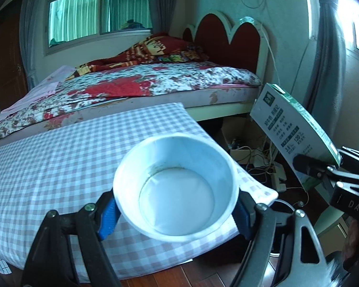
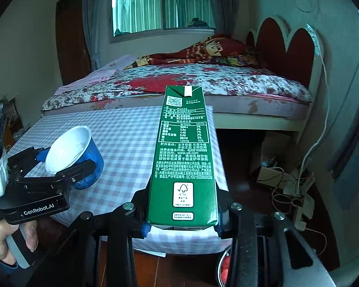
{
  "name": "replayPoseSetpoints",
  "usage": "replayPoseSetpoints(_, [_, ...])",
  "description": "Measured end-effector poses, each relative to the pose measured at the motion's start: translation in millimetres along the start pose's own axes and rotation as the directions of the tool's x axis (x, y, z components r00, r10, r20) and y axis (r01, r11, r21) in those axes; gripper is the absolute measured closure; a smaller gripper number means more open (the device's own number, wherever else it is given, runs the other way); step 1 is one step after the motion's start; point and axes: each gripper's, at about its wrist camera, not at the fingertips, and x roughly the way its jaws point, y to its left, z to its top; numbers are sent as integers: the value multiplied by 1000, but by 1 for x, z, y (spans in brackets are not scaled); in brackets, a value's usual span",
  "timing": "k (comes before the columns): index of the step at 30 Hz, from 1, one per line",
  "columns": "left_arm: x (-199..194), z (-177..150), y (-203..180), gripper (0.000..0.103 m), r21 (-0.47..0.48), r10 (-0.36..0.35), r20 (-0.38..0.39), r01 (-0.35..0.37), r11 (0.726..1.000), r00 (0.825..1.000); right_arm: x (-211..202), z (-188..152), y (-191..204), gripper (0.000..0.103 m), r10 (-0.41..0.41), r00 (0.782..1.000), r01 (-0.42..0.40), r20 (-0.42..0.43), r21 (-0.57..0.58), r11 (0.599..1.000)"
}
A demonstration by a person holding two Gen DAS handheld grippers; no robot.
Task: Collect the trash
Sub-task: 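Carry the paper bowl and green carton in both tools over the bin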
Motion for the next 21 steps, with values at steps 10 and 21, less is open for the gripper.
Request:
replayPoseSetpoints(10, [7, -5, -49, 24, 48, -103, -11, 103, 993, 995, -25, -28, -40, 62, -66, 998, 67, -14, 59, 996])
replayPoseSetpoints(21, [24, -19, -114, 24, 110, -219, -63, 225, 968, 974, -43, -67, -88, 62, -148, 986, 155, -74, 100, 983])
